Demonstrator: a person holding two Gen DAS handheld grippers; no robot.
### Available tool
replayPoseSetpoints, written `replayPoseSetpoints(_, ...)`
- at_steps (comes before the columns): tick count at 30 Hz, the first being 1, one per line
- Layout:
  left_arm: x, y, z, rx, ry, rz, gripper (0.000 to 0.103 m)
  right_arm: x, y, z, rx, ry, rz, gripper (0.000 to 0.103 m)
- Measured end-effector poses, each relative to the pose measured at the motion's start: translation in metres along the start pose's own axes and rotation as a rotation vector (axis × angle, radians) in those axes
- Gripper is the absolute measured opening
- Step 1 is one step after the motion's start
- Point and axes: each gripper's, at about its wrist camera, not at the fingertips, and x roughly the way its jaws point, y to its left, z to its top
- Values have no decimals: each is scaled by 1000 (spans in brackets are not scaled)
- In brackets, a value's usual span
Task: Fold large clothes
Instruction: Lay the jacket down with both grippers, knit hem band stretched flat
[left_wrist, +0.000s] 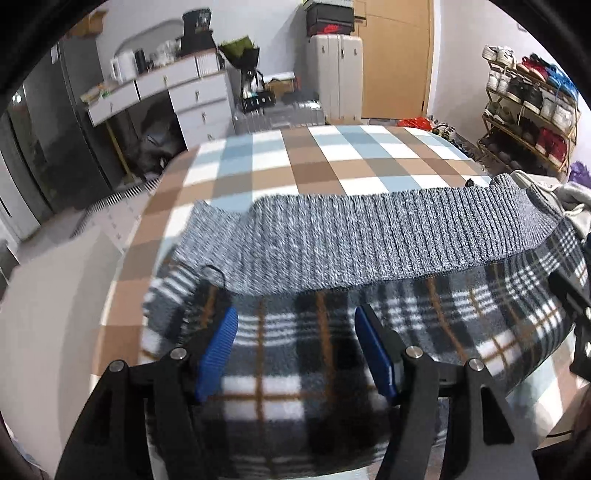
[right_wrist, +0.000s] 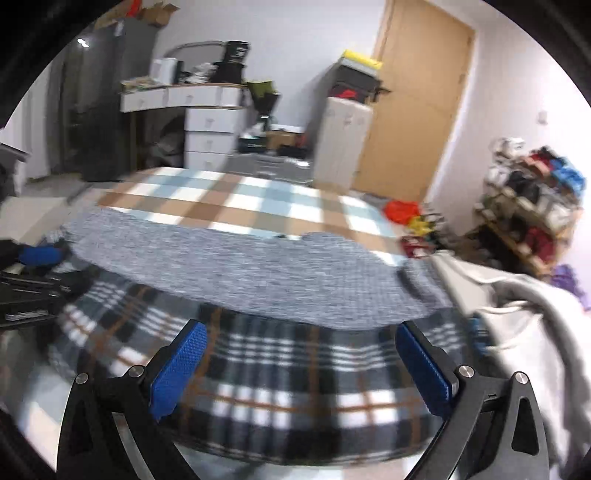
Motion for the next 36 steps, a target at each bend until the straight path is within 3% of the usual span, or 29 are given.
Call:
replayPoseSetpoints(4,1,4,1,-17,1,-8,61,14,-6,-8,22,51,6,103)
replayPoseSetpoints(10,19,0,-2,-1,75,-26,62,35,-23,-16,109,150,32,103)
replayPoseSetpoints(13,31,-4,-5,40,80,3,74,57,-27,-22,138,231,40,103)
replayPoseSetpoints(15,36,-4,-7,67,86,38,91,65,-25,-23,113,229,24,103)
replayPoseSetpoints(16,37,-3,-6,69,92,60,93,67,-23,-23,100,227,21,103)
replayPoseSetpoints(21,45,10,-6,12,125,5,101,80,-25,-27,133,290,69,103)
replayPoseSetpoints(25,40,12,-5,12,140,-14,101,69,-39,-22,175,256,112,103)
replayPoseSetpoints(29,16,10,-3,31,85,-1,101,38,-79,-18,305,115,46,103)
replayPoseSetpoints(31,10,13,-3,27,64,-1,101,36,-98,-21,379,103,36,103)
replayPoseSetpoints(34,36,25,-4,17,127,15,101,60,-117,-34,460,209,43,103)
replayPoseSetpoints(36,53,41,-5,-57,184,-63,102,82,-121,-44,489,304,95,103)
